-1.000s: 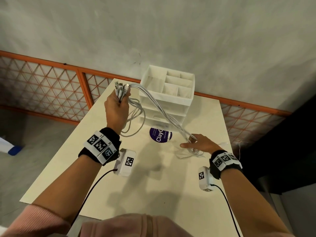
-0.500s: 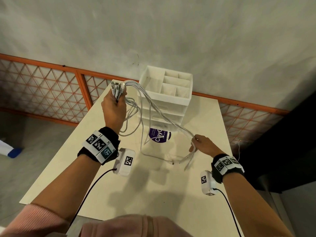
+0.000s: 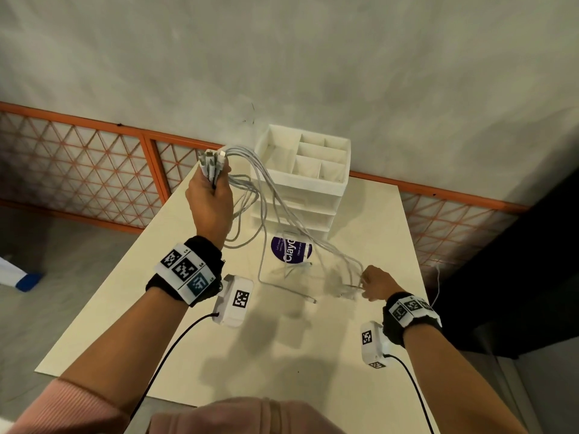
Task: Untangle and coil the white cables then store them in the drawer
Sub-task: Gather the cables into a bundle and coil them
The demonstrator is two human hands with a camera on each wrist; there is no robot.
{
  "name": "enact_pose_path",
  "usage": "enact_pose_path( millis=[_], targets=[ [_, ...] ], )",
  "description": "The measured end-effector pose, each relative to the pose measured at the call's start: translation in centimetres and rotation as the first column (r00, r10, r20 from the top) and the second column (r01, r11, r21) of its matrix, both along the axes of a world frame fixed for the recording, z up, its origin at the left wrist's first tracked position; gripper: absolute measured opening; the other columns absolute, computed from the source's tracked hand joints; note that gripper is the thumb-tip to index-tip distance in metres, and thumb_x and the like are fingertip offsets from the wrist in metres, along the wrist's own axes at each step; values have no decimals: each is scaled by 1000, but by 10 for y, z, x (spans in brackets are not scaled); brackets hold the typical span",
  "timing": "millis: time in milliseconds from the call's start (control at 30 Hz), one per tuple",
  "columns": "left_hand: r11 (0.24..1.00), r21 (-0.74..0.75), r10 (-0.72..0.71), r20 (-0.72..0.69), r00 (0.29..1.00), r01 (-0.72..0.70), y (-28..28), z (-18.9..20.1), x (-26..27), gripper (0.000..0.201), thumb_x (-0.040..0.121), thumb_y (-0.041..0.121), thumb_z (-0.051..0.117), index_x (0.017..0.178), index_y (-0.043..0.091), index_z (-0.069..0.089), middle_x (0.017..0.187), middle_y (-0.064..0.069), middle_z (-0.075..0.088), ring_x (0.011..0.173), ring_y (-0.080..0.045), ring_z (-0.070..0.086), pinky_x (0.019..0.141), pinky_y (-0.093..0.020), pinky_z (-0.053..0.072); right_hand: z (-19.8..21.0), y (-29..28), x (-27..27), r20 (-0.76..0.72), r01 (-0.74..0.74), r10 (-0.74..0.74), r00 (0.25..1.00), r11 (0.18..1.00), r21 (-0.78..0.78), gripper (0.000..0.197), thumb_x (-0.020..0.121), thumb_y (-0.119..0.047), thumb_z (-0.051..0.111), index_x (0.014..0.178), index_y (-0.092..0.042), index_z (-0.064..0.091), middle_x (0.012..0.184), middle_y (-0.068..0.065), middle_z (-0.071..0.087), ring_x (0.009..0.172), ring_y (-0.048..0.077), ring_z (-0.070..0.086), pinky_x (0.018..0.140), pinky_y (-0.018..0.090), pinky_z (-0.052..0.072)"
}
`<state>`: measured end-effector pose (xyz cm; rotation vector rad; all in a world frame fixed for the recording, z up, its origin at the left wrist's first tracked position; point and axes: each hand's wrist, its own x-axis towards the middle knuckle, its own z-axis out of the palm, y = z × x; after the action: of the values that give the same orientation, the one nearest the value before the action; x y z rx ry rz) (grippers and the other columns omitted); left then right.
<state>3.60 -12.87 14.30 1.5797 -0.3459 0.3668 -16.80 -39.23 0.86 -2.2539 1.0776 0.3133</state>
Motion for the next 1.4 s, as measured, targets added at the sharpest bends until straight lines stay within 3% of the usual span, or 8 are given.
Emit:
enact_pose_path(
  millis=[100,200,333,433,600,833,1100,1400],
  targets=[
    [998,-5,-55,14,998,55,3,8,3,21,94,19,52,93,1,63,74,7,56,67,2,50,65,-14,42,-9,-1,-5,58,68,-71,996,996,63,23,79,2,65,92,-10,50,93,12,59,68,24,58,42,14,48],
    [961,195,-212,59,976,197,2,12,-7,14,95,17,52,87,10,63,66,12,52,53,6,51,52,-11,38,-1,0,4,15,39,-41,999,990,133,42,75,4,70,110,-7,50,84,6,56,64,16,53,61,24,48],
    [684,520,-544,-104,833,512,-2,4,-23,12,89,21,61,80,17,66,69,2,59,49,11,52,51,-4,37,39,8,28,-12,-114,115,993,991,67,63,81,5,57,138,-7,35,132,18,46,121,33,49,89,34,41],
    [553,500,-632,-268,727,666,-5,-1,-28,23,81,34,69,86,12,67,64,1,59,50,1,44,52,-11,34,84,20,46,248,-91,103,963,994,-58,50,84,9,41,132,-6,41,133,19,48,120,30,49,81,25,37],
    [612,144,-721,-303,624,777,-2,11,-37,42,91,26,58,58,17,33,44,13,22,39,-8,17,39,-18,20,148,64,70,697,-90,164,698,986,-141,30,92,3,38,112,-9,58,105,5,66,93,11,58,87,29,47],
    [631,-30,-763,-209,612,775,-4,19,-45,42,95,39,44,61,22,26,52,8,16,46,-9,16,46,-18,29,139,139,77,362,-719,626,691,645,258,27,89,-28,63,113,-14,64,118,4,67,112,16,60,102,26,43],
    [758,-565,-604,-417,679,327,9,-10,-17,36,102,25,36,66,18,34,46,9,26,42,-8,31,53,-23,45,125,138,71,553,-556,464,692,831,-1,25,89,-39,60,89,-16,49,74,0,55,63,11,48,60,22,37],
    [894,-355,-447,-742,499,273,12,-52,-16,9,88,11,62,81,8,56,74,-6,58,67,-16,56,56,-21,52,134,143,67,439,-527,598,671,801,-285,38,100,-43,32,84,-12,47,67,-1,55,63,19,50,67,38,43]
  ],
)
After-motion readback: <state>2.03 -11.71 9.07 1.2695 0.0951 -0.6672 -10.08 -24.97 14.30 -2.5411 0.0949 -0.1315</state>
